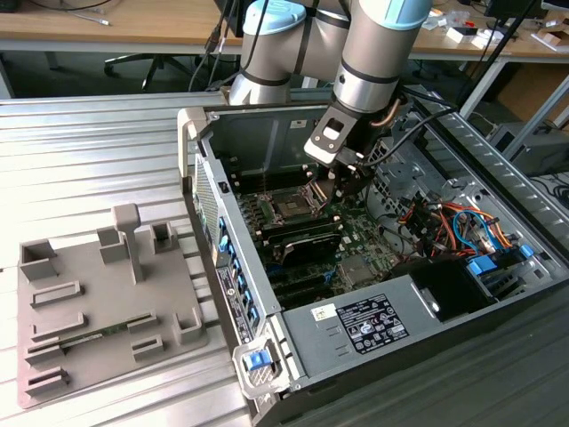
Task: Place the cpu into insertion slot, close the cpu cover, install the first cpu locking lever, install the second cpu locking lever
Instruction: 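Place the cpu into insertion slot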
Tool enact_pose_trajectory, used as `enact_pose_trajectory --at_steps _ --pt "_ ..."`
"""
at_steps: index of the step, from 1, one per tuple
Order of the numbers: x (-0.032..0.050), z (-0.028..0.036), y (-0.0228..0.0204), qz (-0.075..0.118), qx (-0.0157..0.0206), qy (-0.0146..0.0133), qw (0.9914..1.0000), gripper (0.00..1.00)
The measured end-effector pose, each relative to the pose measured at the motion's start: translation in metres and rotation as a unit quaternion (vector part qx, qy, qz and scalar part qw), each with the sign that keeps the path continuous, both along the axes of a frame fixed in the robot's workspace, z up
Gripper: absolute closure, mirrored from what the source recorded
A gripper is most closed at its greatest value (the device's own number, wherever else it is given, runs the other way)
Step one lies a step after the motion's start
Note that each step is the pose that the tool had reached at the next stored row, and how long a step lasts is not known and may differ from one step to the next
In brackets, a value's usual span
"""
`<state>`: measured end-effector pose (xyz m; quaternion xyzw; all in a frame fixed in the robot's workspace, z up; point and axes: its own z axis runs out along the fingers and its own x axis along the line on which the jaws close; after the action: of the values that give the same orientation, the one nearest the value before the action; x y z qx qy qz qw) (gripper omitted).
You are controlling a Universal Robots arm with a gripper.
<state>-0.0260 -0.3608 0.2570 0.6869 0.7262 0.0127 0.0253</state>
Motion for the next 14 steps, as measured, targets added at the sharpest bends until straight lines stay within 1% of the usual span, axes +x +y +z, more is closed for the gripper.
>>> enact_pose_trajectory --at_steps 7,14 --pt "-0.0002 0.0 0.0 0.0 0.0 0.0 1.0 0.46" --pt "-0.0052 -0.0002 0.0 0.0 0.0 0.0 1.0 0.46"
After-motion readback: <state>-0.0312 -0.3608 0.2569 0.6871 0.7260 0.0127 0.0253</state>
